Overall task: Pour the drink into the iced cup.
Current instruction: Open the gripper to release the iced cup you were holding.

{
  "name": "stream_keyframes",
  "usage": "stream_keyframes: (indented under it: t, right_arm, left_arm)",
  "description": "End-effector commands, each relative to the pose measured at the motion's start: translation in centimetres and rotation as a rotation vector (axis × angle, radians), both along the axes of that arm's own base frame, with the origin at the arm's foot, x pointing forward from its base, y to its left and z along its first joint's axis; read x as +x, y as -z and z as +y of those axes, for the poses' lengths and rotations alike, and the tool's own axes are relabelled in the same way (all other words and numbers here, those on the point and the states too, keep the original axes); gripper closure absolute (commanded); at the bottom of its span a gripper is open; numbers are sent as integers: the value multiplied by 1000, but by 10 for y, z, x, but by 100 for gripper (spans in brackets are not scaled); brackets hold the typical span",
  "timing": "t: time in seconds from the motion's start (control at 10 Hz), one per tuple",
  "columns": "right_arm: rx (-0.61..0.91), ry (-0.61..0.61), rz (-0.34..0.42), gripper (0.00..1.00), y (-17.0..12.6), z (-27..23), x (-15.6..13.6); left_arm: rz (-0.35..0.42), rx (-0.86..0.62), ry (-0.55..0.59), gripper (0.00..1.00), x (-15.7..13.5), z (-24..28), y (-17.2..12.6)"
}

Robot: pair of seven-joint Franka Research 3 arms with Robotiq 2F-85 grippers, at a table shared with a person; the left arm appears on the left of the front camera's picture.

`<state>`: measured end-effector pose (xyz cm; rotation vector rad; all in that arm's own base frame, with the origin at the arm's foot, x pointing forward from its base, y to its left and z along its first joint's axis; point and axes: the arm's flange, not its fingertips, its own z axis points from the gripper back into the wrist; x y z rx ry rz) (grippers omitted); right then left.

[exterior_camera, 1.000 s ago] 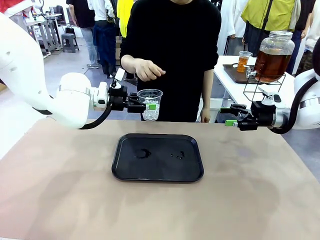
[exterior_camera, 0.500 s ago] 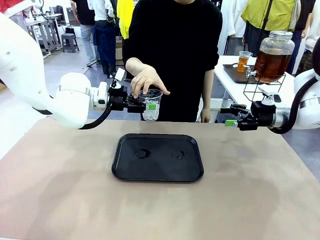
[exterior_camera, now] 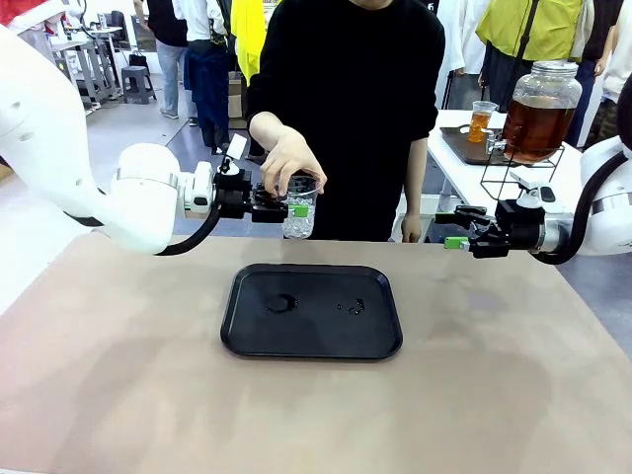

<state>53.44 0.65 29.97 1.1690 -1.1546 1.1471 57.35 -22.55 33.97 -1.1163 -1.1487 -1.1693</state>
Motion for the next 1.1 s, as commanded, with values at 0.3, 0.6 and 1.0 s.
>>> stream_keyframes:
  t: [0.3,0.6,1.0]
  right_arm:
    - [-1,-4,-2,0,-3,2,1]
    - [-1,-4,-2,0,-3,2,1]
    - [-1,-4,-2,0,-3,2,1]
  left_arm:
    - [-8,-4,6,34,-3,0,-2]
    - [-8,-4,6,34,-3,0,-2]
    - [-8,-4,6,34,-3,0,-2]
